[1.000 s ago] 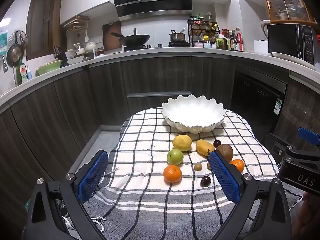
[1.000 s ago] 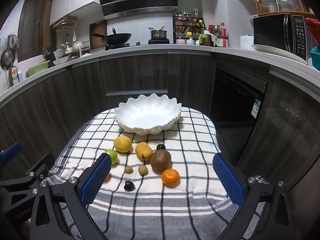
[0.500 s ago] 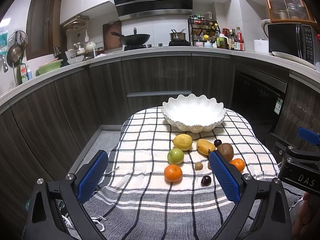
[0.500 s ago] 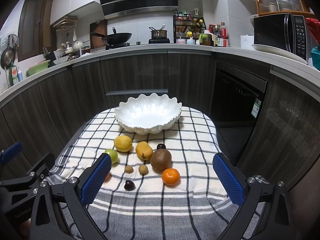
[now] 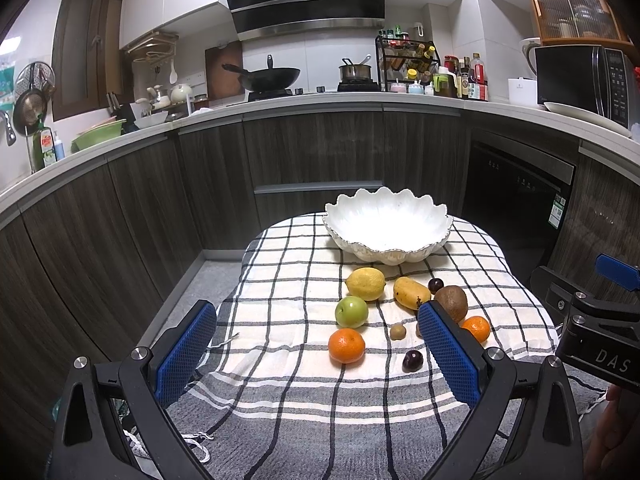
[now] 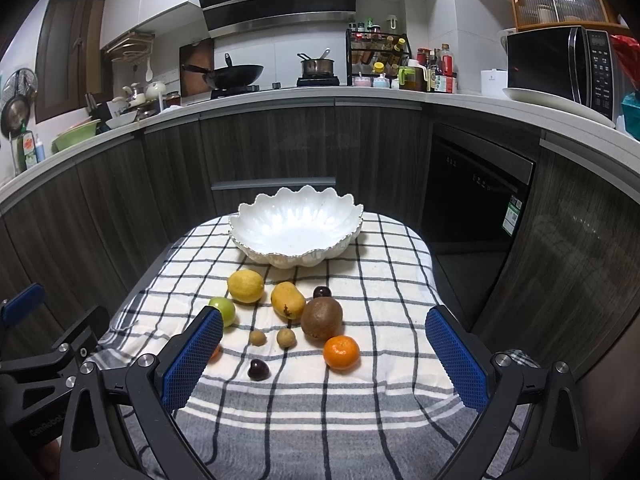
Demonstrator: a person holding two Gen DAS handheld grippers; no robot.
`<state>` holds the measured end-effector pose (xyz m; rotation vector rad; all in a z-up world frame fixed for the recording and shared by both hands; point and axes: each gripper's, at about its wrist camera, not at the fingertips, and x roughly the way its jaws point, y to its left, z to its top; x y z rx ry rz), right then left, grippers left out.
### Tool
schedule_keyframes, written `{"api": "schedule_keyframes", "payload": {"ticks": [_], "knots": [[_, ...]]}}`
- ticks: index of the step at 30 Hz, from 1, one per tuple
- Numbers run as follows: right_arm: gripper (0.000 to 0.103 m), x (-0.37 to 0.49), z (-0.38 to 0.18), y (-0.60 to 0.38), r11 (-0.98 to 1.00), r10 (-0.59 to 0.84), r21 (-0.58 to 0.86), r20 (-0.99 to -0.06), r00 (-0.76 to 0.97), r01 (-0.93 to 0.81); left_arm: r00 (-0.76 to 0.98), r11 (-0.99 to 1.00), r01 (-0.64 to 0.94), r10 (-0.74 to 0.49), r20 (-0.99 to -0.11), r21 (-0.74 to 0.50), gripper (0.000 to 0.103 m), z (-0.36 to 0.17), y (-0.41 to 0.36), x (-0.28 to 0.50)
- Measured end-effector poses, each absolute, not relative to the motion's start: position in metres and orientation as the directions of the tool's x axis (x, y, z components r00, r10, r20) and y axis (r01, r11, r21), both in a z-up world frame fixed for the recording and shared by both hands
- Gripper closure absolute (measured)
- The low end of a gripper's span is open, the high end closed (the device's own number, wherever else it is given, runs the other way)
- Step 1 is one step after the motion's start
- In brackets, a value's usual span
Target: Organize fruits
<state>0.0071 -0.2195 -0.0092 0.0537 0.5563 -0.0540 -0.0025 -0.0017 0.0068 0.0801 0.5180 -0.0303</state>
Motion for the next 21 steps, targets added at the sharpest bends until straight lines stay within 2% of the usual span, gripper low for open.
{"api": "schedule_keyframes", "payload": {"ticks": [21], "knots": [[0.001, 0.0067, -0.0088, -0.2190, 0.997, -0.037, 0.036, -0.529, 0.848, 0.066, 0.867, 0.997, 0.049, -0.009, -0.498, 0.067, 0.000, 0.0046, -0.0004, -0.0019]]}}
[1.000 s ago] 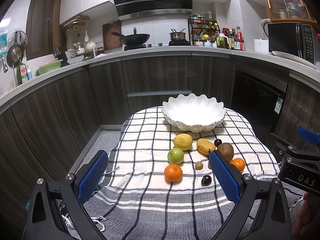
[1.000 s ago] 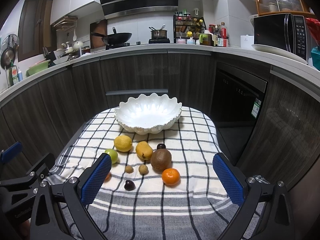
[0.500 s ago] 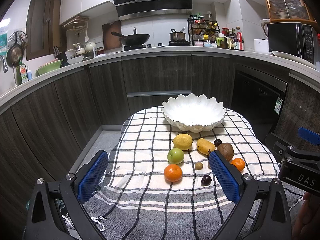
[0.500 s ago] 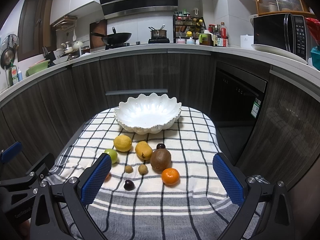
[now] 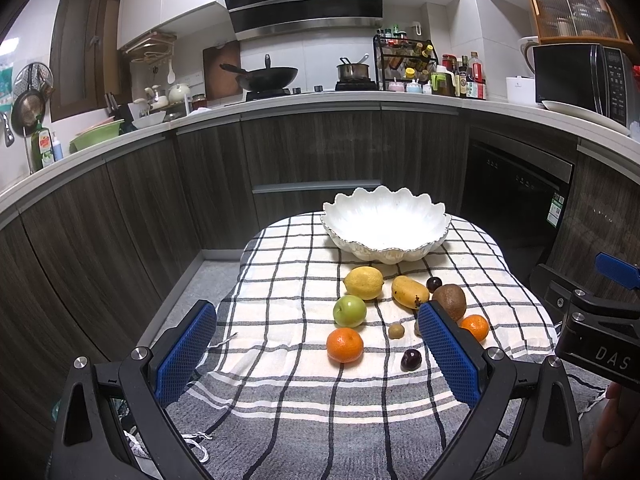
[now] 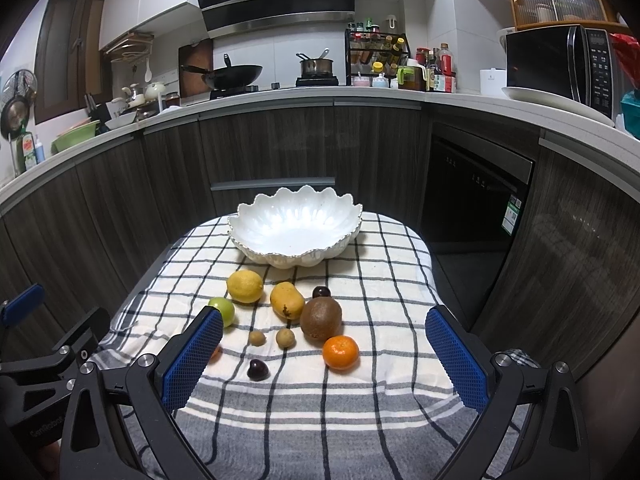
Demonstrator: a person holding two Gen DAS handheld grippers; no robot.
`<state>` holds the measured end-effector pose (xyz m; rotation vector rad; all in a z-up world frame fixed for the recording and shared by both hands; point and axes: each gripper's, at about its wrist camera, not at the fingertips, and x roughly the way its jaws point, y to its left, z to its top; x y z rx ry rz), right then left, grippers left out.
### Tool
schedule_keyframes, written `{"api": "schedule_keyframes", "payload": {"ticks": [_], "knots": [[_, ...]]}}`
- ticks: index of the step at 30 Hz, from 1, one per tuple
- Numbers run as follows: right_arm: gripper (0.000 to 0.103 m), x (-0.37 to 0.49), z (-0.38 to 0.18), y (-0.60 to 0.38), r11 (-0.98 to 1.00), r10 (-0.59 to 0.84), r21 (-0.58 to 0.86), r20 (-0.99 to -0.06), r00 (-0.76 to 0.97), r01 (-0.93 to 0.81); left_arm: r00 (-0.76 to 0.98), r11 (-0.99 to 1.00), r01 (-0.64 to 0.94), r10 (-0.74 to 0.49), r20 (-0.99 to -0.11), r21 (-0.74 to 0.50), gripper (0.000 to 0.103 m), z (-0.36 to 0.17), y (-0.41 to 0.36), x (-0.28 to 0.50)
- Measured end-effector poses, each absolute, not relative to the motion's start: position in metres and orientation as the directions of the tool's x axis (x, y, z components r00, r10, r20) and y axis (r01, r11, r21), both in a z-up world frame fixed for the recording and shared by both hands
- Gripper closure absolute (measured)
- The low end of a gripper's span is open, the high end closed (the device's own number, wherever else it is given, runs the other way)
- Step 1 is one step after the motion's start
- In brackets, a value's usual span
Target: Organize fruits
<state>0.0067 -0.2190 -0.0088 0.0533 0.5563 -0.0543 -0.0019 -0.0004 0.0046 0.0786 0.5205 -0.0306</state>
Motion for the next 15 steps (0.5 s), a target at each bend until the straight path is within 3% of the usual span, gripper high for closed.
{"api": "schedule_keyframes", "payload": {"ticks": [15], "knots": [[0.001, 0.0075, -0.0081, -0.2186, 0.997, -0.038, 0.034, -0.528, 0.848, 0.066, 0.867, 0.996, 0.050, -0.009, -0.499, 0.069, 0.000, 0.0043, -0.0007, -0.0018]]}}
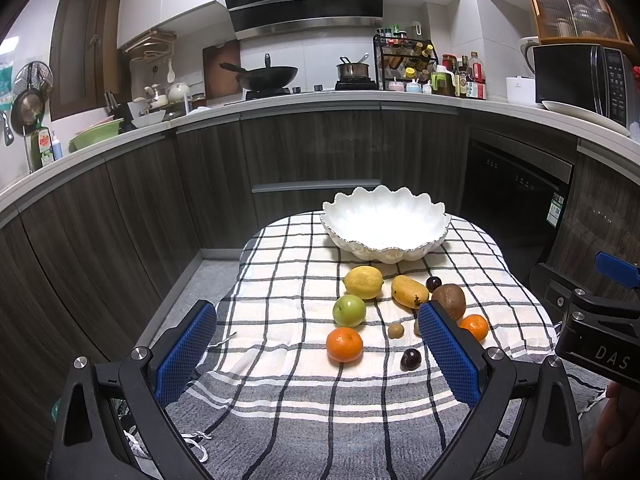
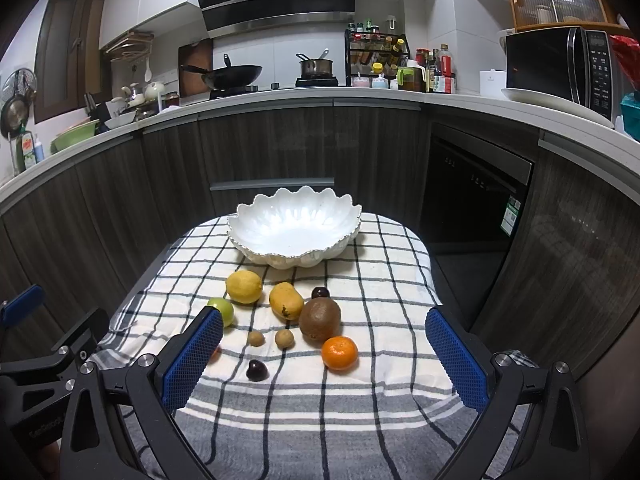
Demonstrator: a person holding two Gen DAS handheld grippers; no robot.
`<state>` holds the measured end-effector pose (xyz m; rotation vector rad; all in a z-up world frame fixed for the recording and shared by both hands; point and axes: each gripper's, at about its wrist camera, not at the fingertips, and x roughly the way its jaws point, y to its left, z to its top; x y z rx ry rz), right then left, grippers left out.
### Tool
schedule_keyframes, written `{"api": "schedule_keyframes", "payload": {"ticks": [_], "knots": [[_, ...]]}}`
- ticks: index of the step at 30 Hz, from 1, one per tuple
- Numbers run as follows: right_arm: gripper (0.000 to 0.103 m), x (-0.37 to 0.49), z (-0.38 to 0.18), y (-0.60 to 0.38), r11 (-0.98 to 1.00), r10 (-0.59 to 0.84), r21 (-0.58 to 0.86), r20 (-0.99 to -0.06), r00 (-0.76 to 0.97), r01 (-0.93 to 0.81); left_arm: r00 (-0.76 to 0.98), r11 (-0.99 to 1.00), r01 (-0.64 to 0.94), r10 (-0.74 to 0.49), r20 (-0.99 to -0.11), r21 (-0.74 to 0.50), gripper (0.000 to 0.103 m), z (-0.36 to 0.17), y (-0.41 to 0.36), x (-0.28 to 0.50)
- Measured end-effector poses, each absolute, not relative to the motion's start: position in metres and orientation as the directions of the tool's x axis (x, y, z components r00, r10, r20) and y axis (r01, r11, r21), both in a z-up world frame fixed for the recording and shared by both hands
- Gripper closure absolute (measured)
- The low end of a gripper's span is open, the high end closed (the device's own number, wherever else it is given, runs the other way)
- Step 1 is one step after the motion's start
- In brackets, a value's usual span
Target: Organize fruits
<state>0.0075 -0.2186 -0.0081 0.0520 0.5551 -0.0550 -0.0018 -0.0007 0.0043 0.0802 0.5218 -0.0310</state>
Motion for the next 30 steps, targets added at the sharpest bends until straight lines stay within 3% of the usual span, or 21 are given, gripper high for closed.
{"api": "schedule_keyframes", "payload": {"ticks": [30], "knots": [[0.001, 0.036, -0.029, -0.228, 0.995, -0.086, -0.006, -0.576, 0.813, 0.101, 0.846, 0.989, 0.102, -0.030, -0.532, 0.106, 0.000, -0.019, -0.009, 0.027]]}}
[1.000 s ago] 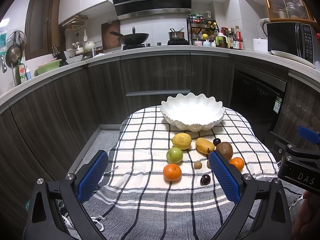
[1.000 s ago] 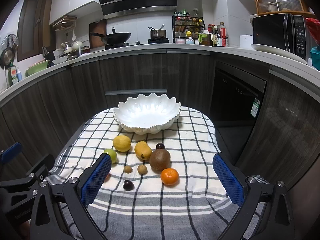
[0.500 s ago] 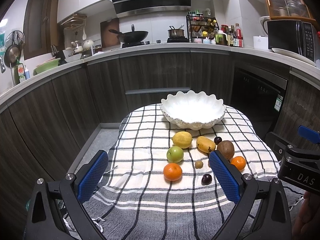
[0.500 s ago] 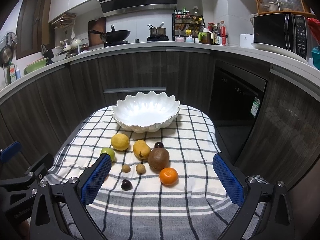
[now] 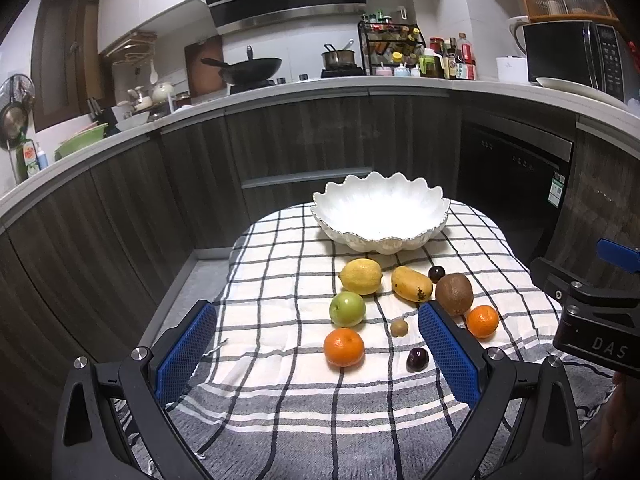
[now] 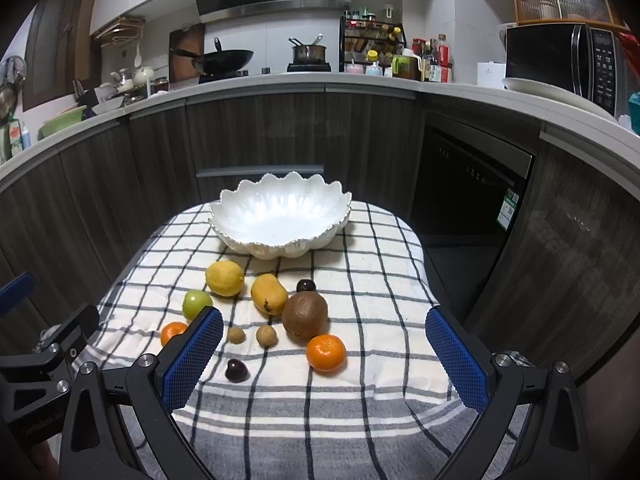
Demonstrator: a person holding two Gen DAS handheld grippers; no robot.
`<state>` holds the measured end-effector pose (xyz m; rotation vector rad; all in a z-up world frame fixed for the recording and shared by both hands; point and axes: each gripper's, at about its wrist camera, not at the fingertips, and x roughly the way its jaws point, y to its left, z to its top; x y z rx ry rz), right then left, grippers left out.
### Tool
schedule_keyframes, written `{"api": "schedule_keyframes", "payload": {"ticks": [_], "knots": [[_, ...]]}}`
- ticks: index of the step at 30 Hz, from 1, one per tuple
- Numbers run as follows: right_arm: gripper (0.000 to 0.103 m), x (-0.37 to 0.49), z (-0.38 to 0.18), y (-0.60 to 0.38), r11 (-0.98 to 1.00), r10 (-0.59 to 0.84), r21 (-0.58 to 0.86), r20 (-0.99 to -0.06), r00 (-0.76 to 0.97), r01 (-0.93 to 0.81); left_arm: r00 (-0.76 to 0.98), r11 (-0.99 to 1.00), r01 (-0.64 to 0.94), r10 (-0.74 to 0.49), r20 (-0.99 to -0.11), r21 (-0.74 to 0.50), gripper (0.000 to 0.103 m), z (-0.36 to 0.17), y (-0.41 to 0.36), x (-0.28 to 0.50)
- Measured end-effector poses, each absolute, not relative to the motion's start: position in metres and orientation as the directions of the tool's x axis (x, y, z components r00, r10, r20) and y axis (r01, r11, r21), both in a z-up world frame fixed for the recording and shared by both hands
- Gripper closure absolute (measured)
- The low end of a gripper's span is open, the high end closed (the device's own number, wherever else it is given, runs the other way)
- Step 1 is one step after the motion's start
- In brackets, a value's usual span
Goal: Organize fruits
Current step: 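Grasp a mandarin with the left tool while the right tool grasps another mandarin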
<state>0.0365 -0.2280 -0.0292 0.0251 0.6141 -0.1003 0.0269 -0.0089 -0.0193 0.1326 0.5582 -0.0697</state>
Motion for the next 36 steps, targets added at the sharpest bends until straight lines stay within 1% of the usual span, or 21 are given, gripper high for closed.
{"api": "schedule_keyframes", "payload": {"ticks": [7, 15, 20, 22, 25, 28, 29, 31, 35, 36], "knots": [[0.001, 0.053, -0.046, -0.224, 0.995, -0.093, -0.026, -0.613, 0.785, 0.098, 0.813, 0.987, 0.125, -0.046, -0.581, 0.097, 0.000, -0.037, -0.008, 0.046], [0.001, 0.083, -0.065, -0.224, 0.992, -0.115, -0.035, -0.656, 0.746, 0.122, 0.762, 0.984, 0.148, -0.049, -0.646, 0.100, 0.001, -0.063, -0.010, 0.087], [0.001, 0.101, -0.080, -0.225, 0.989, -0.137, -0.050, -0.685, 0.716, 0.142, 0.743, 0.981, 0.163, -0.050, -0.667, 0.109, 0.001, -0.078, -0.012, 0.107], [0.001, 0.106, -0.087, -0.227, 0.987, -0.145, -0.056, -0.698, 0.702, 0.148, 0.735, 0.980, 0.167, -0.048, -0.676, 0.112, 0.003, -0.083, -0.013, 0.113], [0.004, 0.111, -0.096, -0.227, 0.986, -0.154, -0.067, -0.710, 0.687, 0.152, 0.713, 0.979, 0.172, -0.047, -0.700, 0.109, 0.007, -0.096, -0.016, 0.122], [0.012, 0.117, -0.106, -0.229, 0.987, -0.149, -0.067, -0.732, 0.665, 0.147, 0.692, 0.978, 0.179, -0.049, -0.720, 0.106, 0.012, -0.106, -0.018, 0.126], [0.016, 0.120, -0.110, -0.229, 0.987, -0.145, -0.066, -0.742, 0.655, 0.144, 0.683, 0.978, 0.183, -0.050, -0.729, 0.104, 0.013, -0.110, -0.019, 0.128], [0.021, 0.122, -0.115, -0.231, 0.988, -0.142, -0.065, -0.754, 0.642, 0.141, 0.668, 0.976, 0.191, -0.051, -0.743, 0.104, 0.015, -0.117, -0.020, 0.131], [0.021, 0.125, -0.123, -0.233, 0.988, -0.140, -0.066, -0.768, 0.625, 0.140, 0.642, 0.973, 0.203, -0.048, -0.765, 0.110, 0.016, -0.129, -0.026, 0.135], [0.021, 0.126, -0.125, -0.233, 0.988, -0.140, -0.066, -0.770, 0.623, 0.140, 0.636, 0.972, 0.206, -0.048, -0.771, 0.110, 0.019, -0.131, -0.027, 0.136]]}}
